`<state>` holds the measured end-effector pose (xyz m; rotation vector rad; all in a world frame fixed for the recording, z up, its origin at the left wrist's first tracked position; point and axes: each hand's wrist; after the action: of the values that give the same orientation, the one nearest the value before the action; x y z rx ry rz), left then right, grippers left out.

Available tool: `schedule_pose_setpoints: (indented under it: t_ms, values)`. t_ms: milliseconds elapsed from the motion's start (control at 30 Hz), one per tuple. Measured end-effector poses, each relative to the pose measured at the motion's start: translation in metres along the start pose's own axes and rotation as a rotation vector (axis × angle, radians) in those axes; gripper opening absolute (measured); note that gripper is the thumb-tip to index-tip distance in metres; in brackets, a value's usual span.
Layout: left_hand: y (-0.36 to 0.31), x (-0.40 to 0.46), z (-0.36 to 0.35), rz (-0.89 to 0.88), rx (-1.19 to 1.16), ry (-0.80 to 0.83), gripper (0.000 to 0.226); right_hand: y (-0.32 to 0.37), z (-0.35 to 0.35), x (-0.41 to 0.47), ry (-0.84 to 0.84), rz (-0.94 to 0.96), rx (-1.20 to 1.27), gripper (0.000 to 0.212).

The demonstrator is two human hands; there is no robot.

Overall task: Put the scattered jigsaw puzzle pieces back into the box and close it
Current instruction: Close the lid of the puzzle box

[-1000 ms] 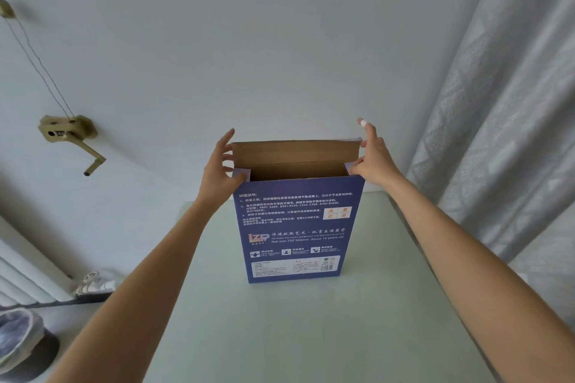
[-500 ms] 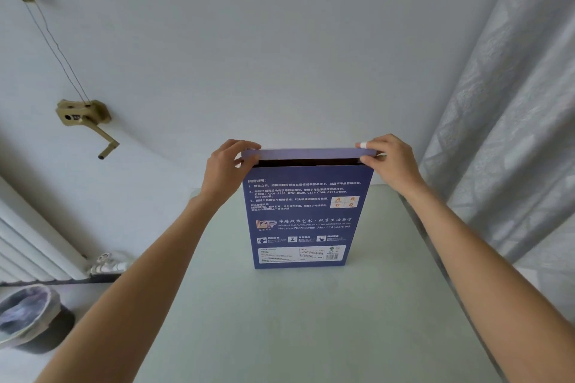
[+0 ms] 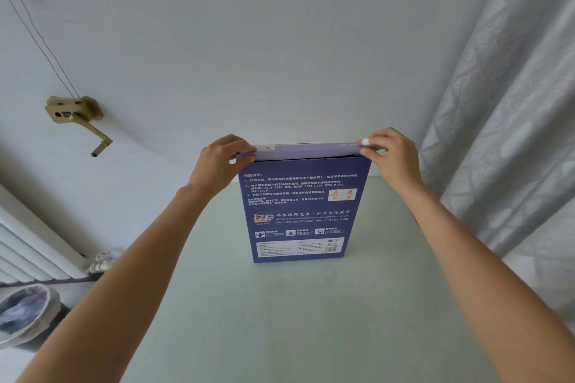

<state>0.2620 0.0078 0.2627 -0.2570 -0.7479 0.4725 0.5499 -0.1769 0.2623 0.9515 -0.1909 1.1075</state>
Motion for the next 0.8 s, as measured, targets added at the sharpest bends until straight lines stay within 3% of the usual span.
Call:
schedule_pose_setpoints:
  t_ms: [133, 300, 467, 633, 800]
  values:
    - [0.002, -0.001, 0.001, -0.036, -0.004, 0.037, 0.016, -0.004, 0.008, -0.001, 0.059, -0.127, 0.254, 0.019]
    - [0.006, -0.002, 0.001, -0.069, 0.049, 0.083, 0.014, 0.001, 0.016, 0.008, 0.154, -0.147, 0.223, 0.019]
    - [0.004, 0.0, 0.0, -0.092, 0.099, 0.078, 0.012, 0.007, 0.016, 0.019, 0.194, -0.052, -0.108, 0.012]
    - [-0.004, -0.007, -0.005, -0.115, 0.186, 0.028, 0.009, 0.006, 0.015, 0.007, 0.083, 0.273, -0.466, 0.003]
    - [-0.021, -0.012, -0.013, -0.039, 0.377, 0.015, 0.019, 0.001, 0.02, -0.002, 0.107, 0.288, -0.488, 0.006]
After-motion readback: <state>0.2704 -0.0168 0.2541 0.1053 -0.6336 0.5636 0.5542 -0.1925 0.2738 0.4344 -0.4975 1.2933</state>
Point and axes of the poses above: each hand's wrist, its own x-axis towards the middle knuckle, its own z-axis out of the back of the hand, y = z × x
